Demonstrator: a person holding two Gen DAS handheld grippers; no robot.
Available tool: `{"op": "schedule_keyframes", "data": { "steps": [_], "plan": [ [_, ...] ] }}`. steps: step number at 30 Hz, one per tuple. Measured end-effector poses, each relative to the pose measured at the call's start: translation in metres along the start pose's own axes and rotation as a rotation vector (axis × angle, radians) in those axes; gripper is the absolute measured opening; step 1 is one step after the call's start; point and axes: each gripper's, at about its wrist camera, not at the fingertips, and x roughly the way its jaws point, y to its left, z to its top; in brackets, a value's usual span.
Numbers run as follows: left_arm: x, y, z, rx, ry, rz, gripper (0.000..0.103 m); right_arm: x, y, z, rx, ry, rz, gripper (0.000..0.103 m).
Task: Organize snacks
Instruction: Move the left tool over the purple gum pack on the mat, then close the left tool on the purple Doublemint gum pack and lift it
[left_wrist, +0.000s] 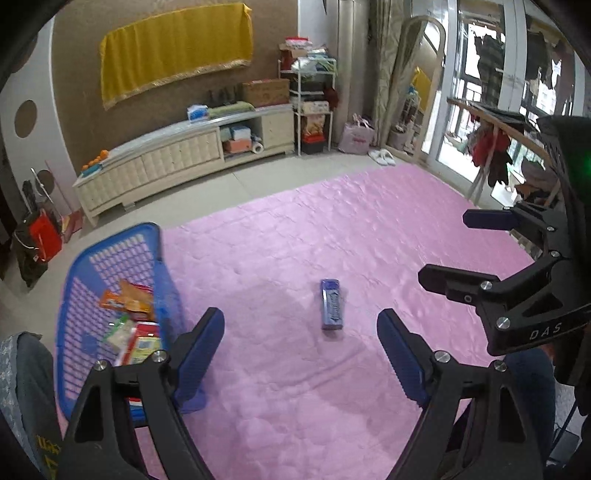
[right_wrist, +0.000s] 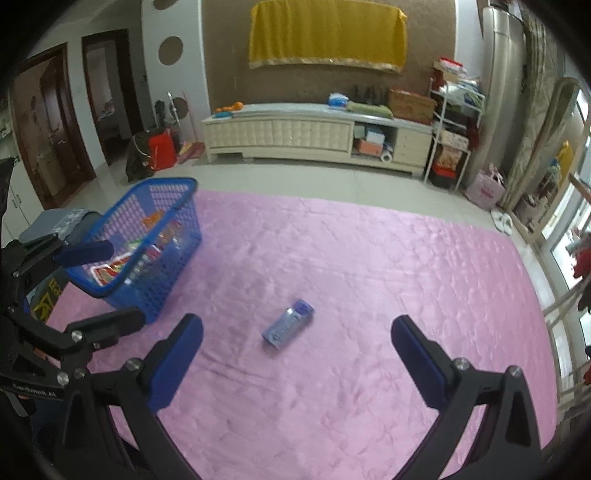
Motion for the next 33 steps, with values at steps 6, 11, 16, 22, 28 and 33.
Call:
{"op": "schedule_keyframes", "data": {
  "steps": [6, 11, 16, 22, 28, 33],
  "plan": [
    [0.038, -0.013, 0.001, 0.007, 0.067, -0.015, 0.083, 0.026, -0.023, -0.014, 0.03, 0.036, -0.036, 0.103],
    [0.071, -0.018, 0.001, -0.001, 0.123, -0.026, 0.083, 0.051, -0.046, -0.027, 0.09, 0.07, -0.048, 0.103],
    [0.105, -0.025, -0.002, 0.004, 0.179, -0.036, 0.083, 0.074, -0.06, -0.034, 0.112, 0.097, -0.061, 0.103],
    [0.137, -0.03, 0.002, 0.014, 0.223, -0.057, 0.083, 0.098, -0.066, -0.038, 0.114, 0.129, -0.068, 0.103],
    [0.166, -0.035, 0.008, 0.042, 0.278, -0.068, 0.083, 0.116, -0.076, -0.042, 0.118, 0.147, -0.098, 0.103],
    [0.182, -0.041, 0.008, 0.067, 0.31, -0.093, 0.083, 0.127, -0.082, -0.045, 0.137, 0.163, -0.108, 0.103]
  ]
}}
